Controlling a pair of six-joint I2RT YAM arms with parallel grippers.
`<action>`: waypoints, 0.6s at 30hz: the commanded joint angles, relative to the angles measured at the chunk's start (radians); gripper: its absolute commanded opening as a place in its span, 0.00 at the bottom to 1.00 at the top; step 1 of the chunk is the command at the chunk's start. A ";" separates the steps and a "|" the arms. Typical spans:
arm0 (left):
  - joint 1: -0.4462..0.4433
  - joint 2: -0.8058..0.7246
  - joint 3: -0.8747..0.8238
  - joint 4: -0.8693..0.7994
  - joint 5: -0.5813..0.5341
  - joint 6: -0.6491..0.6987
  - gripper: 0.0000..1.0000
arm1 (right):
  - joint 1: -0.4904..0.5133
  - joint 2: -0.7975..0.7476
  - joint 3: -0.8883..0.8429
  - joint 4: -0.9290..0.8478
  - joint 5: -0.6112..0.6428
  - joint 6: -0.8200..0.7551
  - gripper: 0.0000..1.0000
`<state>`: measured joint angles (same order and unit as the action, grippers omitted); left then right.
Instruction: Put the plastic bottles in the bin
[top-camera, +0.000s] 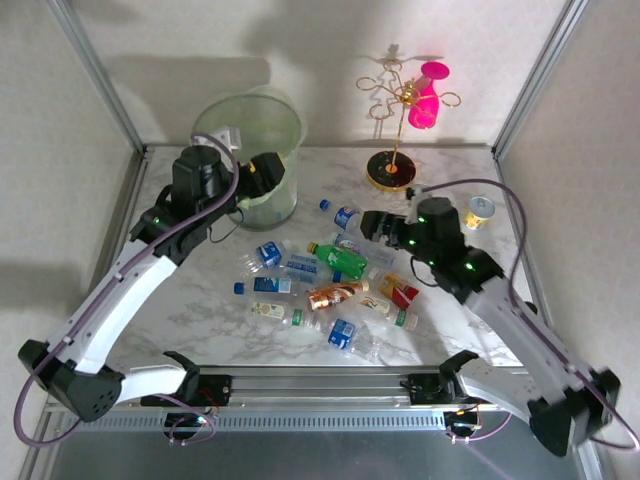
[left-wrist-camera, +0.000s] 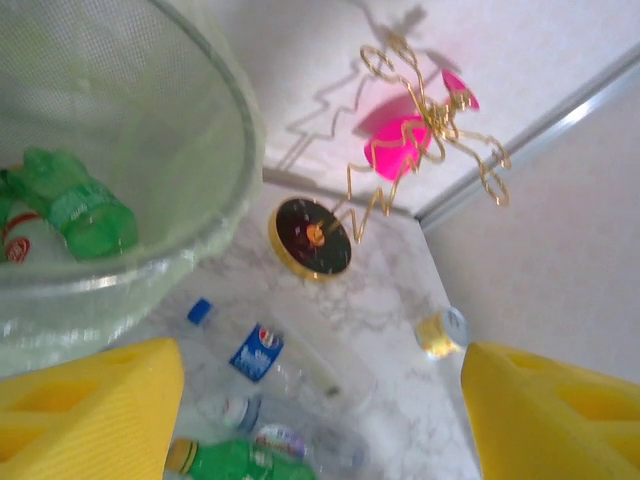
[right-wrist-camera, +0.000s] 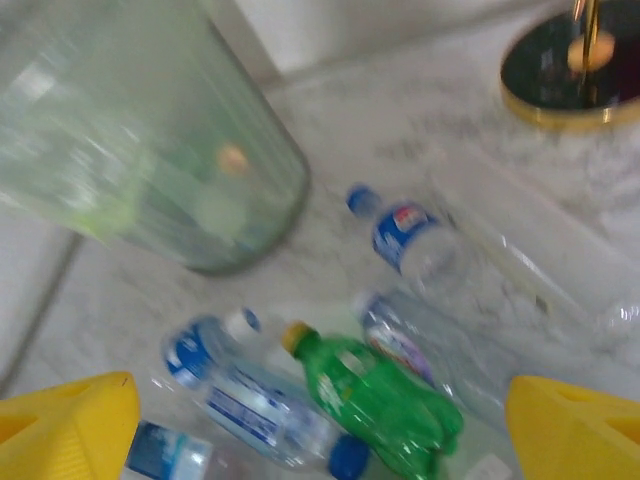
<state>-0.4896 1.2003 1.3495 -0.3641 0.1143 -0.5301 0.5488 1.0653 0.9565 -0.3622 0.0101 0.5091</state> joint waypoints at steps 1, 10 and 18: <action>-0.013 -0.085 -0.084 -0.004 0.028 0.080 0.72 | 0.004 0.069 0.021 -0.044 0.008 -0.067 0.93; -0.022 -0.193 -0.337 0.104 0.016 0.137 0.72 | -0.034 0.367 0.105 0.005 0.173 -0.146 0.89; -0.061 -0.243 -0.484 0.212 -0.035 0.129 0.71 | -0.089 0.682 0.403 -0.008 0.226 -0.245 0.97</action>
<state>-0.5362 0.9962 0.8955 -0.2302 0.1081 -0.4210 0.4671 1.6615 1.2568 -0.3771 0.1947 0.3305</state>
